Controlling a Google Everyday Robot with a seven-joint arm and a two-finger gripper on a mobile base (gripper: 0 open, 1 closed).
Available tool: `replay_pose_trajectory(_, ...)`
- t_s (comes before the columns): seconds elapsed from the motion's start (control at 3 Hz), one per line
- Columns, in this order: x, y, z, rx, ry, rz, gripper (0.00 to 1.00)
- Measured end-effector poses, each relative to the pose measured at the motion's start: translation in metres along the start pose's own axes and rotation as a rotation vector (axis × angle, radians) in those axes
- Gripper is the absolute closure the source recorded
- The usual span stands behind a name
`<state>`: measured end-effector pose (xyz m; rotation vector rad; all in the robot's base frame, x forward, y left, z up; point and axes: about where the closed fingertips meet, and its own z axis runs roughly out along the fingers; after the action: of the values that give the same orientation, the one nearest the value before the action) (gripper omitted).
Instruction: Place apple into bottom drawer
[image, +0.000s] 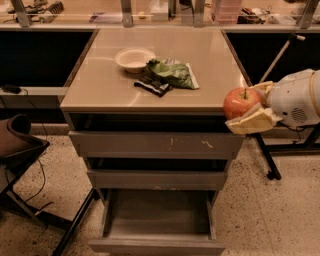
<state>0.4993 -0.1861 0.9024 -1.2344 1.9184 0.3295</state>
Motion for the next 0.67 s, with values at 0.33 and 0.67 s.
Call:
replay_pose_trajectory(0.33,0.016,0.025,0.038,-0.004,-0.028,-0.021,1.0)
replay_pose_trajectory(0.67,0.064,0.068,0.114,-0.046,-0.036,0.018,1.0)
